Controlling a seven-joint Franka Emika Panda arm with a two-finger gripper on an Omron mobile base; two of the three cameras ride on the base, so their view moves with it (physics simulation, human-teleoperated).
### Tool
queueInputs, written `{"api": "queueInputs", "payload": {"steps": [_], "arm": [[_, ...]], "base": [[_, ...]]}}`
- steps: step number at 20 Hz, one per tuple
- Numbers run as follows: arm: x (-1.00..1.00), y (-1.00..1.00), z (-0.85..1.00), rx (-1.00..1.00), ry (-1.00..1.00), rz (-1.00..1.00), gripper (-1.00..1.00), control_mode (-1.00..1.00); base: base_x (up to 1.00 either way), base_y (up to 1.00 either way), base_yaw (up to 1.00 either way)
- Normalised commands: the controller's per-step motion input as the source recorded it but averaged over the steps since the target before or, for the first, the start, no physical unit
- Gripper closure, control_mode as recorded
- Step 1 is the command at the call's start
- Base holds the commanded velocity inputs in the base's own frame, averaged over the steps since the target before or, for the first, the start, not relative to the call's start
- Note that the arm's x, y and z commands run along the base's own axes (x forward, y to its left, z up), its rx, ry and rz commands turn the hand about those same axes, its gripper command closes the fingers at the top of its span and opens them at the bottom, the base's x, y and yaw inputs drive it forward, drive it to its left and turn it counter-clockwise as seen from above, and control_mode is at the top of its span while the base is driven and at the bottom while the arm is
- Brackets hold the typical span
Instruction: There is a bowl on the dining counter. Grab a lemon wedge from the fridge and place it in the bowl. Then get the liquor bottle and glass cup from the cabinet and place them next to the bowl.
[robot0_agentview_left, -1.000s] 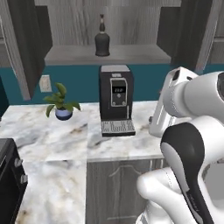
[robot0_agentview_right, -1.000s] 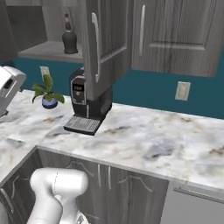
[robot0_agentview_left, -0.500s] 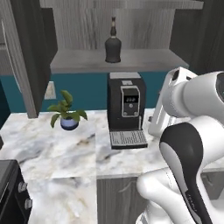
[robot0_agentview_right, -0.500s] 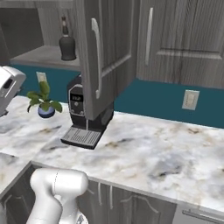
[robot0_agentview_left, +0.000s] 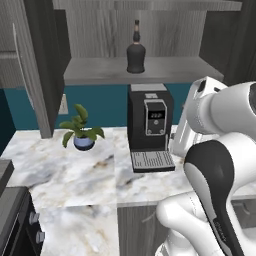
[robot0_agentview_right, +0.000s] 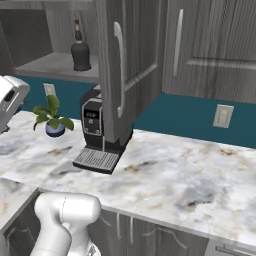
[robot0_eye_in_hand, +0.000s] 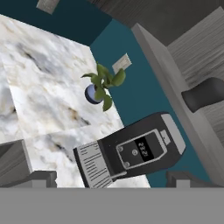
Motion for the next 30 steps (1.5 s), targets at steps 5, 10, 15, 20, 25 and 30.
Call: {"api": "queueInputs", "payload": {"steps": [5, 10, 15, 20, 25, 30], "arm": [[0.00, 0.00, 0.00, 0.00, 0.00, 0.00, -1.00, 1.00], [0.00, 0.00, 0.00, 0.00, 0.00, 0.00, -1.00, 1.00], [-0.01, -0.06, 0.10, 0.03, -0.01, -0.03, -1.00, -1.00], [0.30, 0.00, 0.73, 0.09, -0.12, -0.21, -1.00, -1.00], [0.55, -0.05, 0.68, 0.15, -0.07, -0.32, -1.00, -1.00], [0.49, -0.32, 0.35, 0.27, 0.00, -0.23, -1.00, -1.00]], "base": [[0.33, 0.36, -0.01], [0.06, 0.02, -0.01], [0.00, 0.00, 0.00], [0.00, 0.00, 0.00], [0.00, 0.00, 0.00], [0.00, 0.00, 0.00]]}}
